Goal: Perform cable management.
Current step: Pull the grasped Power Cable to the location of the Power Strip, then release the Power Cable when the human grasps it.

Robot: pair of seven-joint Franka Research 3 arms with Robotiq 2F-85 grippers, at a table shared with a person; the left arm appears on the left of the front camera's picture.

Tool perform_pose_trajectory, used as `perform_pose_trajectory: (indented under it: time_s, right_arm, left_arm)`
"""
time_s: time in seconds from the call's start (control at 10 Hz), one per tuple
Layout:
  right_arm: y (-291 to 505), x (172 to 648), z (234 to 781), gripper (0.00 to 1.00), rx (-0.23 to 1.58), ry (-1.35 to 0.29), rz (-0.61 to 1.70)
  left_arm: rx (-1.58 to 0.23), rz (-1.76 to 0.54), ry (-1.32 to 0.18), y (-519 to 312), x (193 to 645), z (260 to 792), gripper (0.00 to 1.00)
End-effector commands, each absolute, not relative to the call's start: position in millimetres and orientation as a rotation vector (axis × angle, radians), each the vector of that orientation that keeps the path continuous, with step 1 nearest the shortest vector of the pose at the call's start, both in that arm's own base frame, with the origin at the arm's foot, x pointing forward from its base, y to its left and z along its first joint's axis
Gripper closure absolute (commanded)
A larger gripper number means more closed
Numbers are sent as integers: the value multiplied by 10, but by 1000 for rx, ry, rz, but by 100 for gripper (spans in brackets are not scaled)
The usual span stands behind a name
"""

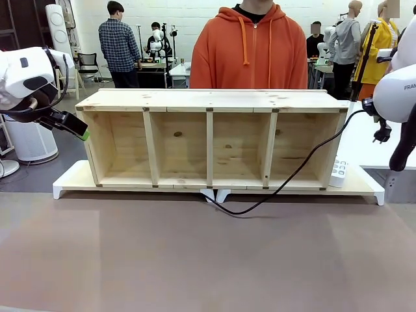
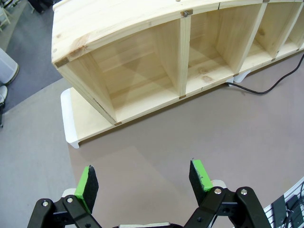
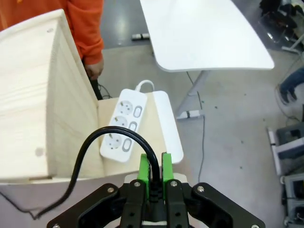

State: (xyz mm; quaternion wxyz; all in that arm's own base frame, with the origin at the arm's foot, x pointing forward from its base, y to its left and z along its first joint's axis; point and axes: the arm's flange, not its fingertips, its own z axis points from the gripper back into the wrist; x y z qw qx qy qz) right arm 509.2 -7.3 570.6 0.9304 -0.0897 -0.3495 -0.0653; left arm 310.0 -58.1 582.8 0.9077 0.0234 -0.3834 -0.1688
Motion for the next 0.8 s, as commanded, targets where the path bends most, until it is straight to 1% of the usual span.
perform_pose_trajectory:
  time_s: [0.0, 0.3, 0.4, 0.5, 0.7]
  right_arm:
    - [25, 5316, 5760, 86, -162, -706, -142]
    - [76, 5382, 5763, 86, -158, -704, -131]
    - [75, 5373, 5756, 86, -139, -715, -184]
    - [32, 5332, 5713, 86, -170, -708, -114]
    - [32, 5332, 5713, 86, -170, -708, -114]
  left_arm:
    - [51, -343, -800, -579, 3107, 5830, 0]
    - [51, -343, -800, -579, 3107, 5830, 0]
    - [51, -343, -800, -579, 3107, 5830, 0]
    - [51, -343, -800, -579, 3107, 5830, 0]
    - [51, -343, -800, -579, 3107, 5830, 0]
